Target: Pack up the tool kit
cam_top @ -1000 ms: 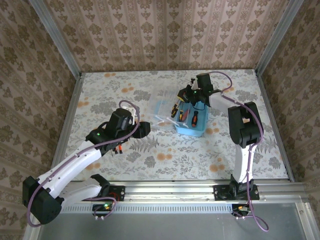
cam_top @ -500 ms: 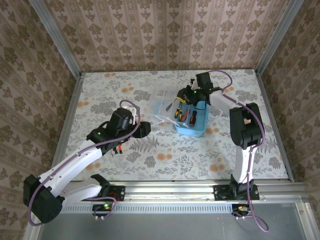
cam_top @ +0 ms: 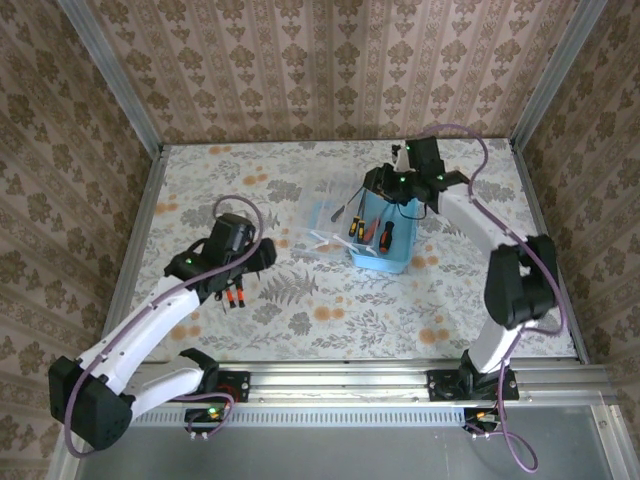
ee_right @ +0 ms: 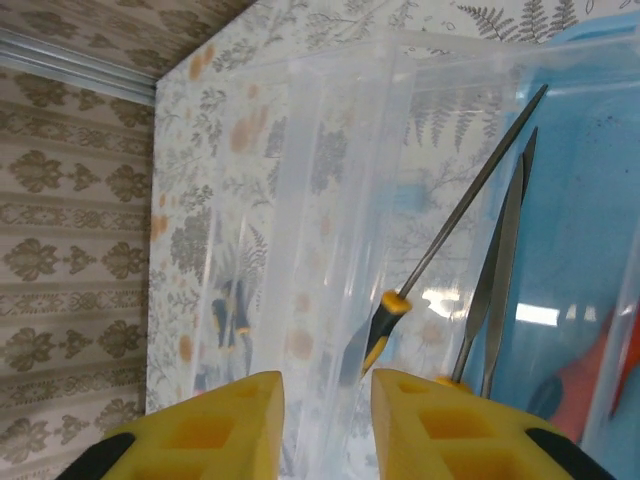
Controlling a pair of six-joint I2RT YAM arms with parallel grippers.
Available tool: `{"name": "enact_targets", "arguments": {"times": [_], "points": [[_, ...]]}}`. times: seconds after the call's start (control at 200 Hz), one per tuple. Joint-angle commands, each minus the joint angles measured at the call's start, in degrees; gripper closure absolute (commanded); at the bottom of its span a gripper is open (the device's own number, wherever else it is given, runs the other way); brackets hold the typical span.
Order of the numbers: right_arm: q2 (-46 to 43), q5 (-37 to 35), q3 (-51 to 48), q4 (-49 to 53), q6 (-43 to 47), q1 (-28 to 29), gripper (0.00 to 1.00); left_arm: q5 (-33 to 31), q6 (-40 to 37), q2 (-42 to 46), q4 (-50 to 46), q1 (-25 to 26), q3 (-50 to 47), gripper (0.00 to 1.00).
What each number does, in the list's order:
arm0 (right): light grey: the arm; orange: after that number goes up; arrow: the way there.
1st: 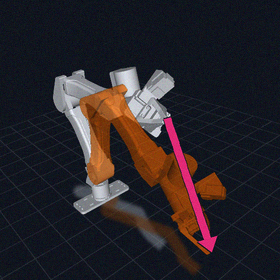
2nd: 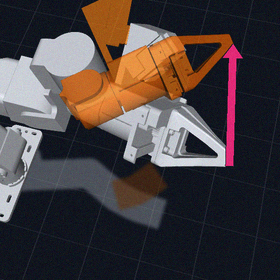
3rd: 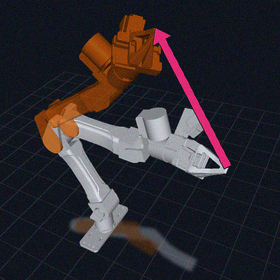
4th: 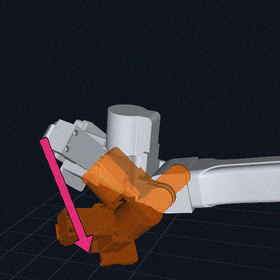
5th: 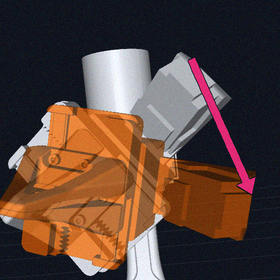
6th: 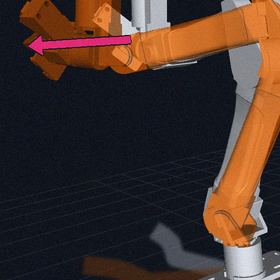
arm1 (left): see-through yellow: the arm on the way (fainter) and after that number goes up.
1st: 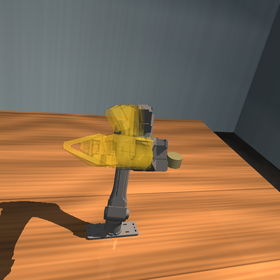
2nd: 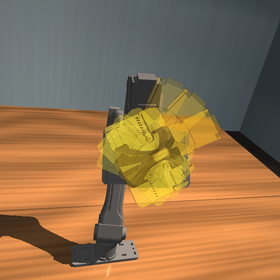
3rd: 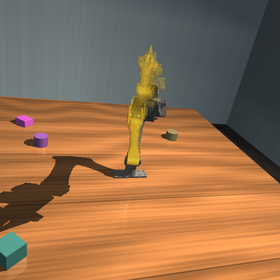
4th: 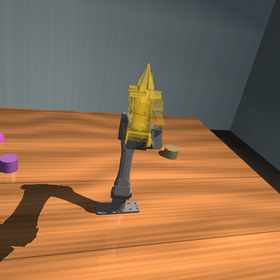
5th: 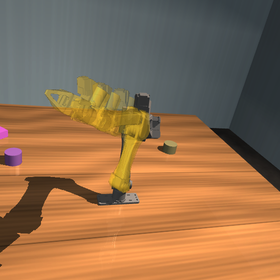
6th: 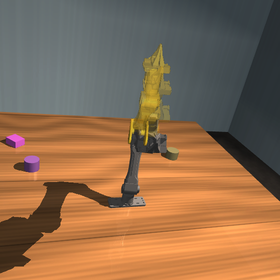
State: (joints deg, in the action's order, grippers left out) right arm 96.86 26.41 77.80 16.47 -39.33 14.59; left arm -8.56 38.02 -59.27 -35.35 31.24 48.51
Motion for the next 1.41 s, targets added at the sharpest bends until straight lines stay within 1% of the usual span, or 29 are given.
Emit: {"name": "enact_targets", "arguments": {"times": [0.0,0.05,0.055,0.07,0.125,0.2,0.35,0.44,0.585,0.65,0.735,0.895,0.955,1.08,1.33,1.4], "points": [[-6.42,-2.57,-6.32,-0.14,2.63,1.1,0.66,-4.14,2.83,-1.94,-5.73,-3.69,-1.19,0.31],[-8.76,-2.5,-8.92,-0.76,2.59,1.44,0.64,-3.65,1.82,-3.57,-4.21,-4.74,-2.05,0.32],[-8.76,-2.5,-8.92,-0.76,2.59,1.44,0.64,-3.57,1.63,-3.79,-4.03,-6.07,-2.08,0.32],[-9.37,-2.43,-9.74,-0.98,2.59,1.53,0.63,-3.47,1.08,-4.47,-3.54,-7.03,-2.06,0.32],[-11.34,-2.09,-12.05,-1.47,2.68,1.99,0.61,-3.79,0.46,-7.52,-2.39,-9.43,-1.11,0.33],[-13.27,-2.18,-14.2,-1.98,2.74,2.45,0.6,-1.75,-1.1,-11.97,0.9,-12.66,0.68,0.36],[-14.79,-1.64,-16.31,-2.06,2.85,2.62,0.6,0.55,-3.6,-22.91,5.54,-17.68,5.85,0.49],[-15.12,-1.41,-17.15,-2.58,2.88,2.55,0.6,2.57,-4.96,-29.81,6.89,-19.1,9.74,0.55],[-14.38,-0.5,-17.35,-3.32,3.07,2.56,0.6,4.29,-7.29,-38.33,7.28,-19.18,15.54,0.55],[-14.14,-0.18,-17.41,-3.36,3.34,2.56,0.6,2.84,-7.79,-41.24,5.47,-19.27,17.67,0.55],[-14.24,-0.11,-17.62,-3.41,3.71,2.61,0.59,1.56,-8.53,-43.04,4.97,-19.59,18.33,0.55],[-14.19,-0.12,-18.04,-3.65,4.0,2.59,0.59,1.96,-9.21,-44.13,5.46,-20.61,17.77,0.57],[-14.12,-0.05,-18.02,-3.72,4.0,2.6,0.59,2.59,-9.66,-44.67,5.71,-21.07,17.84,0.61],[-14.31,-0.02,-18.03,-3.82,3.85,2.57,0.59,4.59,-9.98,-45.71,7.31,-22.44,17.64,0.65],[-15.82,-0.31,-17.94,-3.11,3.98,2.55,0.59,7.93,-10.77,-49.17,9.54,-22.63,19.75,0.66],[-16.16,-0.54,-17.86,-2.54,4.26,2.59,0.59,8.19,-10.84,-49.84,9.43,-22.64,20.13,0.69]]}}
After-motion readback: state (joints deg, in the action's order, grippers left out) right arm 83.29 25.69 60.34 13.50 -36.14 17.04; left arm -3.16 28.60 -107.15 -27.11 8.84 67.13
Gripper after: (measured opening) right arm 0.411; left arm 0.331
